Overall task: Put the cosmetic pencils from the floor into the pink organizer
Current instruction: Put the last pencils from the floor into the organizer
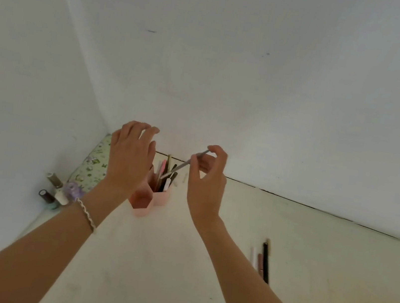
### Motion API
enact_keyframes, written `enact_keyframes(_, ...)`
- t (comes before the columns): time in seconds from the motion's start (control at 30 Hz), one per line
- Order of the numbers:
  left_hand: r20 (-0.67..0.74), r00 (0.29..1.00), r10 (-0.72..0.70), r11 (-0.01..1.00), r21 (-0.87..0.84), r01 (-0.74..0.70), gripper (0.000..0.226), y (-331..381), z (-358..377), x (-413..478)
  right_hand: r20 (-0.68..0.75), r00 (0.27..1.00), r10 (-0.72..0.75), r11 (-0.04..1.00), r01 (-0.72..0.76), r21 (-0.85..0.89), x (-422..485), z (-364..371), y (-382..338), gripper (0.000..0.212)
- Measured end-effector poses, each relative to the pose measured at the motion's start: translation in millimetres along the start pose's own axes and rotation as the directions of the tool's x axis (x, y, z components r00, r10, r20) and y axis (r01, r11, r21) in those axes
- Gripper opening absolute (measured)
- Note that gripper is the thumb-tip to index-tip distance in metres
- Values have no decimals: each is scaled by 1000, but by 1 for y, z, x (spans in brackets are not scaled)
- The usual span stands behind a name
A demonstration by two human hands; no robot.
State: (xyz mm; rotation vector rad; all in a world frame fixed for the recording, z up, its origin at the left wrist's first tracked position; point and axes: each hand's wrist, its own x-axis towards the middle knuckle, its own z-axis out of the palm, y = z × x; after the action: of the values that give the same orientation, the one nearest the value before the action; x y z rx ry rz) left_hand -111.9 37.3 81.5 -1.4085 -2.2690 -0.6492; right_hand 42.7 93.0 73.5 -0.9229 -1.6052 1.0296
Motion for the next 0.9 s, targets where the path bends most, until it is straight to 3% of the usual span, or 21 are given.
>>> enact_keyframes(0.1,33,998,-44,996,-71,46,32,0,-11,3,162,976,-145,954,181,-238,-5,19,8,24)
enact_keyframes(0.2,62,995,-73,987,-137,81,36,5,-17,0,319,894,-315,782,435,-447,-15,27,24,13)
enact_keyframes(0.27,58,994,-87,979,-177,96,36,13,-18,-4,293,888,-354,738,458,-495,-20,23,33,18)
enact_keyframes(0.4,54,997,-52,953,-297,66,24,57,-8,-21,73,959,-275,840,276,-467,-16,-9,44,33)
enact_keyframes(0.47,193,980,-47,935,-337,112,22,91,4,-34,-7,981,-192,874,167,-457,-10,-36,50,34)
enact_keyframes(0.57,493,869,-42,912,-335,235,14,142,33,-61,-141,987,-74,903,6,-429,-4,-85,61,35)
enact_keyframes(0.67,698,716,-14,903,-299,309,16,191,57,-90,-205,975,88,907,-164,-387,-5,-136,73,36)
enact_keyframes(0.77,815,579,12,885,-278,374,26,232,75,-117,-198,953,231,893,-288,-345,-10,-181,85,31)
enact_keyframes(0.9,847,532,8,902,-236,361,26,261,90,-139,-134,927,350,864,-375,-337,-19,-221,97,26)
